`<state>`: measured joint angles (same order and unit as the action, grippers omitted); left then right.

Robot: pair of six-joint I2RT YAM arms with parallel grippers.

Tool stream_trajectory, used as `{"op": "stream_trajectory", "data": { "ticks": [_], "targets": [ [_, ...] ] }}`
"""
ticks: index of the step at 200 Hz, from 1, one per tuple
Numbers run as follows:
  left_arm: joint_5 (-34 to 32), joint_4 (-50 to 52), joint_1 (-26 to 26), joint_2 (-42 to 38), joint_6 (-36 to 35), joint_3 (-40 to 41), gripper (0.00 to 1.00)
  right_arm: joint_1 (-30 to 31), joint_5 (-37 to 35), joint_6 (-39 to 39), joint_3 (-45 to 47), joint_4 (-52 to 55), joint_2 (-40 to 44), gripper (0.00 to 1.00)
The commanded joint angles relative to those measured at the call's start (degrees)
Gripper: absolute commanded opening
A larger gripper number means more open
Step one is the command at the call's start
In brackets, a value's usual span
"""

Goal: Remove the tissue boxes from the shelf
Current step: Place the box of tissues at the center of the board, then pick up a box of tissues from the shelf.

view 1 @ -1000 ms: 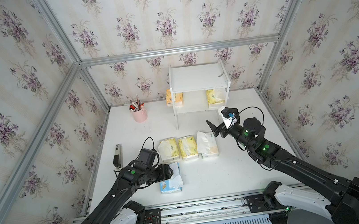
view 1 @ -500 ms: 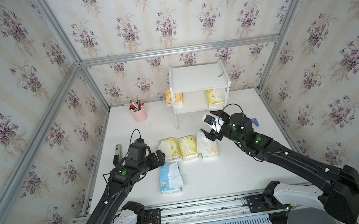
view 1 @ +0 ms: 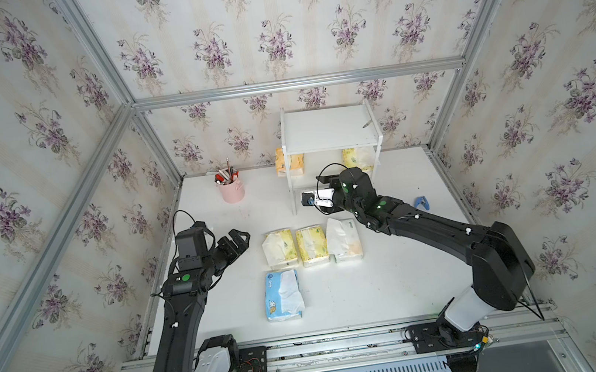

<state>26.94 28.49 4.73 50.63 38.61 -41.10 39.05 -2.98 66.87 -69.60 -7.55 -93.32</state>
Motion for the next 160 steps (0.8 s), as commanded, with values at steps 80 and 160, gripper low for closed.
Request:
{"op": "stream_trajectory", "data": {
  "ticks": [80,160],
  "targets": [
    [1.7,1.3,1.8,-3.1,-0.8,2.0,0.99,-2.1,4.1,10.7,-20.5,6.7,-16.9,0.57],
    [1.1,2.4,2.0,-4.0,-1.6,2.4,0.99,-2.9,2.9,13.5,-31.0,11.6,-24.5,0.54]
  ]
}}
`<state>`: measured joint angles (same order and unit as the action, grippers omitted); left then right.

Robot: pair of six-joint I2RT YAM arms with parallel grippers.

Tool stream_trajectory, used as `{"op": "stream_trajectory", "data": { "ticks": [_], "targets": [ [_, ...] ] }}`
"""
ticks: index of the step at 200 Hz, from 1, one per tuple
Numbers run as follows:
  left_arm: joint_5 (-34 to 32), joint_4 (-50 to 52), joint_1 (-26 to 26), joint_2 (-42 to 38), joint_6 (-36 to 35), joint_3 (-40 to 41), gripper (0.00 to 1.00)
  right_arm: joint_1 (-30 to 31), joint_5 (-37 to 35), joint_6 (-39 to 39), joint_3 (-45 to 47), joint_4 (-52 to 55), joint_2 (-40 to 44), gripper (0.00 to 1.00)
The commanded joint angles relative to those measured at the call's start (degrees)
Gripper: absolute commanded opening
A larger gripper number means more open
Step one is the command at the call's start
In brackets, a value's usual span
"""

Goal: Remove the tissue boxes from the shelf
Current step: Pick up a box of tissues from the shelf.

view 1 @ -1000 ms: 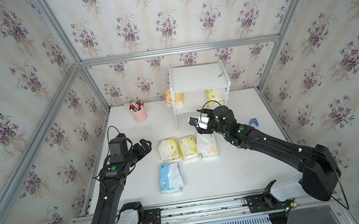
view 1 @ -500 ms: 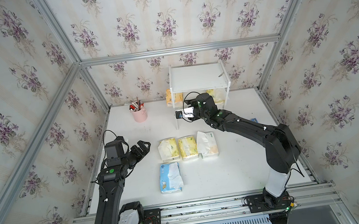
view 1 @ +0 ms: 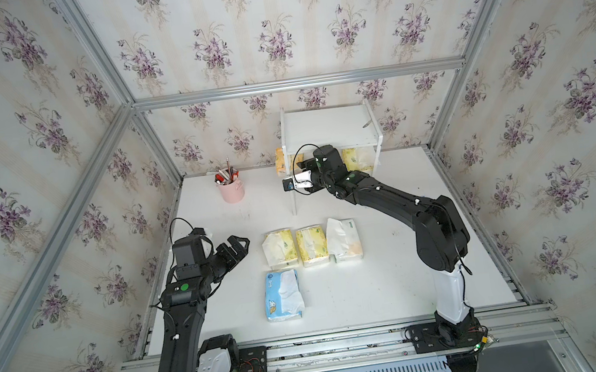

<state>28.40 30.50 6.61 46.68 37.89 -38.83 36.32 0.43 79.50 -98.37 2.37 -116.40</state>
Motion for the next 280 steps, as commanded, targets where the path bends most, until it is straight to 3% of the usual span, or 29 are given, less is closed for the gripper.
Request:
{"op": "stream_trajectory", "data": {
  "ticks": [1,97,121,174,234,280],
  "targets": [
    [-0.4,0.4,0.1,-0.1,-0.9,0.1,0.99,-0.2,-0.5,0.9,-2.4,1.8,-1.6,0.54],
    [-0.2,0.5,0.3,0.2,-0.8,-0.2,0.99,-1.2,-1.7,1.2,-11.0,7.9,-7.9,0.49],
    [-0.2,0.5,0.4,0.3,-0.7,-0.3,0.99,-1.3,-2.4,0.7,-11.0,8.9,-8.4,0.43],
    [-0.1,0.4,0.5,0.4,-0.8,-0.3,0.99,-1.5,-3.5,-1.3,-10.4,12.1,-7.7,0.20],
    [0.3,0.6,0.4,-0.3,-0.9,-0.2,0.99,-1.4,-3.6,-2.0,-5.2,10.6,-3.0,0.00],
    [6.4,-2.6,0.5,-0.3,0.4,-0.1,0.99,-1.3,-5.1,-2.7,5.8,6.6,5.5,0.00]
  ]
}}
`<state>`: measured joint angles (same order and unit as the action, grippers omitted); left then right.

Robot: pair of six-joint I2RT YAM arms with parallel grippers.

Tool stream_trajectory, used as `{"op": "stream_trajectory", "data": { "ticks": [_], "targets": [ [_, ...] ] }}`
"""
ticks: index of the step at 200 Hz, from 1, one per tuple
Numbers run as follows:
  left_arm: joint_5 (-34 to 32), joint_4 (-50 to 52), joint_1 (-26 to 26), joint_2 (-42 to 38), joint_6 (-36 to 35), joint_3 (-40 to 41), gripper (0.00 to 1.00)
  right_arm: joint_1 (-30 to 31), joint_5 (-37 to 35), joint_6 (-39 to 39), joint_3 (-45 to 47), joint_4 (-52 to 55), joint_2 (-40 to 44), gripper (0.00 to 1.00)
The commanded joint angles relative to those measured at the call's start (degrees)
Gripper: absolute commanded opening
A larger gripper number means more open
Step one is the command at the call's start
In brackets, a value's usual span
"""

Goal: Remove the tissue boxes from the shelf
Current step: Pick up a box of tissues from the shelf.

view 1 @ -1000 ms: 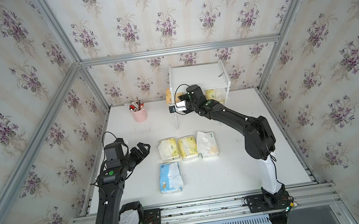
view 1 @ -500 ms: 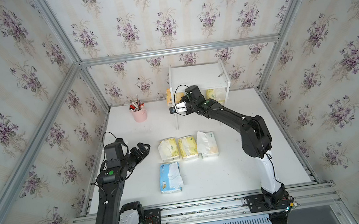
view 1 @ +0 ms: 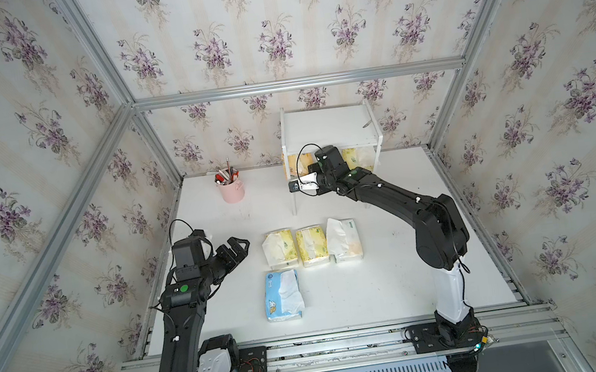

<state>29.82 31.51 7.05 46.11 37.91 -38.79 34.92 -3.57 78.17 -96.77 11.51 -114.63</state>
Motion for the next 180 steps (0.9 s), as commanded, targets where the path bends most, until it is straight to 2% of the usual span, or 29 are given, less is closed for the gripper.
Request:
{"op": "stream_trajectory", "data": {
  "ticks": [1,38,62,133,180],
  "targets": [
    [5.3,-3.8,0.1,0.3,0.4,-0.1,0.99,0.2,-1.1,-1.5,4.5,-2.5,4.0,0.00],
    [17.3,-10.3,0.0,4.3,4.0,0.1,0.99,0.7,-3.6,-4.7,14.6,-4.0,12.5,0.00],
    [21.4,-14.3,-0.2,6.6,6.6,0.5,0.99,1.7,-4.7,-6.8,21.6,-5.8,18.1,0.00],
    [19.4,-14.1,-0.3,6.7,7.1,1.2,0.99,6.6,-8.1,-13.9,34.0,-3.7,33.2,0.00],
    [17.4,-10.7,-0.3,6.8,3.4,-1.1,0.99,13.6,-8.6,-17.3,35.0,5.2,41.1,0.00]
  ]
}}
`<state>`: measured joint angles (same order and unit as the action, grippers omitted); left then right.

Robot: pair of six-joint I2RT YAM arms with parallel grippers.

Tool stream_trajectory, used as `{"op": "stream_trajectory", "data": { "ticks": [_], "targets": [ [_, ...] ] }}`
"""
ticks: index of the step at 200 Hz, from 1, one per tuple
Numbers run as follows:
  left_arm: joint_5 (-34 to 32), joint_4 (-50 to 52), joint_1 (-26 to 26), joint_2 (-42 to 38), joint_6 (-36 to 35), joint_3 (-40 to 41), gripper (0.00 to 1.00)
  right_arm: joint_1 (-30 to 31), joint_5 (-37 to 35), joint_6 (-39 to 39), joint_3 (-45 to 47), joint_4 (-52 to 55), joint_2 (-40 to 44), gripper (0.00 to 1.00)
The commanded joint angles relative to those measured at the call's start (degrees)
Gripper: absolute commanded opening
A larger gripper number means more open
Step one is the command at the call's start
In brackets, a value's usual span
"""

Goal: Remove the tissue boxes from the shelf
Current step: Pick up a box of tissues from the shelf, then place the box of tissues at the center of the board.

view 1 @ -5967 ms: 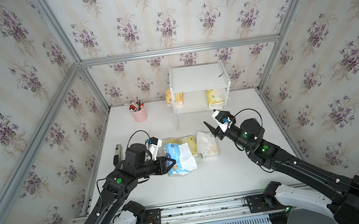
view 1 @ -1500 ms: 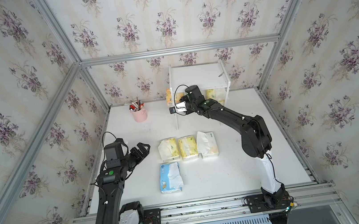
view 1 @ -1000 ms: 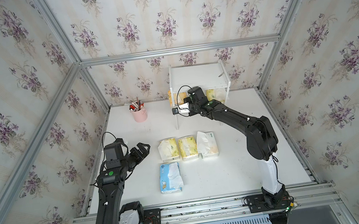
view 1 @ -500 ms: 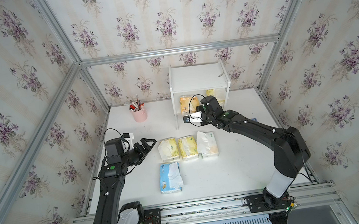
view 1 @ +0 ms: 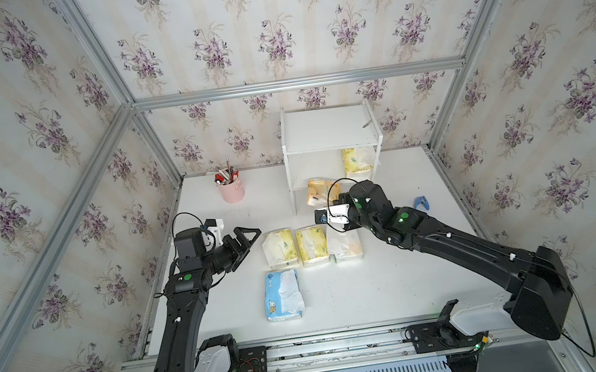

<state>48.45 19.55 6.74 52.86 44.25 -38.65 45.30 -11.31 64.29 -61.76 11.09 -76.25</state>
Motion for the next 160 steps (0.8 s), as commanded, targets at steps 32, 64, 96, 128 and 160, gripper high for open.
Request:
{"op": "stream_trajectory", "data": {
  "ticks": [32,64,96,128,160],
  "targets": [
    [-2.8,1.7,0.1,0.4,-4.0,-1.7,0.99,9.6,-0.3,-8.3,-0.1,12.5,8.8,0.00],
    [-3.3,1.7,0.1,2.2,-5.2,-2.6,0.99,16.1,-1.3,-13.1,0.1,18.3,12.6,0.00],
    [-3.5,1.7,0.1,4.2,-6.2,-3.7,0.99,18.9,-0.4,-18.2,2.1,20.7,13.2,0.00],
    [-4.1,1.4,0.1,4.5,-6.2,-3.8,0.99,20.5,7.0,-24.8,4.8,19.6,12.6,0.00],
    [-4.2,1.5,0.0,5.0,-6.5,-3.9,0.99,21.6,11.5,-28.4,9.7,15.6,11.7,0.00]
  ]
}}
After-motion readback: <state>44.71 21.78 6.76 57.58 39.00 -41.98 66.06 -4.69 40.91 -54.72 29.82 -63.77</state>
